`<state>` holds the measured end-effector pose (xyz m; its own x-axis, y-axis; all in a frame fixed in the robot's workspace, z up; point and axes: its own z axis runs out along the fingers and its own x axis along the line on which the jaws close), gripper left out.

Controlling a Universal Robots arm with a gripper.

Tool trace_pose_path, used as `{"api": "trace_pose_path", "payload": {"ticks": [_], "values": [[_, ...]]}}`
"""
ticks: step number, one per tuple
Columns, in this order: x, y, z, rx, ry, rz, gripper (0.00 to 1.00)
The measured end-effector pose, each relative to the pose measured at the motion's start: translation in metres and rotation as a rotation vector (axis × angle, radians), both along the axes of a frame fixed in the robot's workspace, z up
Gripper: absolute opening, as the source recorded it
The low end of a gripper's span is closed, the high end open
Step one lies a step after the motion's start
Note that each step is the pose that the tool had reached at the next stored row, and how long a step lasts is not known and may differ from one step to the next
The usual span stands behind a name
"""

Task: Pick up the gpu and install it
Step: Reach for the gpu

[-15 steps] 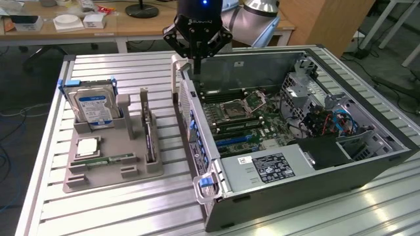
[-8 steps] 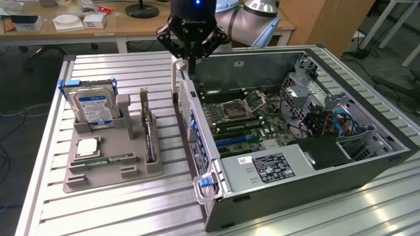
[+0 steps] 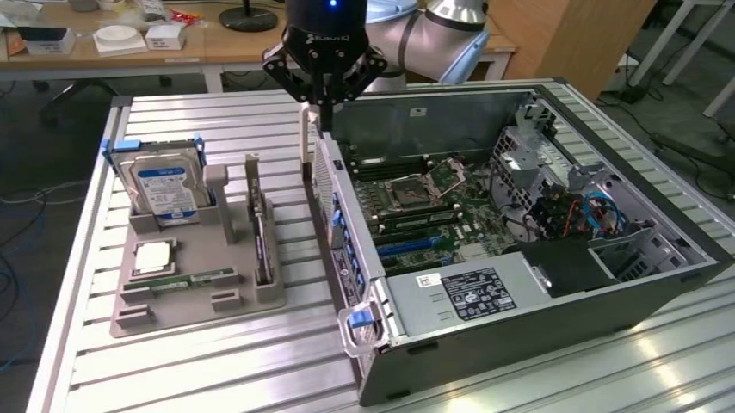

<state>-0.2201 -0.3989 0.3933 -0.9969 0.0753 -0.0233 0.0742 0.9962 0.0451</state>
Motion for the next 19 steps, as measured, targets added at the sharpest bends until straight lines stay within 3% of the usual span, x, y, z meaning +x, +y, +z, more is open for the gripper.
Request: {"api": "trace_pose_path", "payload": {"ticks": [19], "values": [[-0.024, 0.0, 0.0, 0.0, -0.0001, 0.0, 0.1]]}}
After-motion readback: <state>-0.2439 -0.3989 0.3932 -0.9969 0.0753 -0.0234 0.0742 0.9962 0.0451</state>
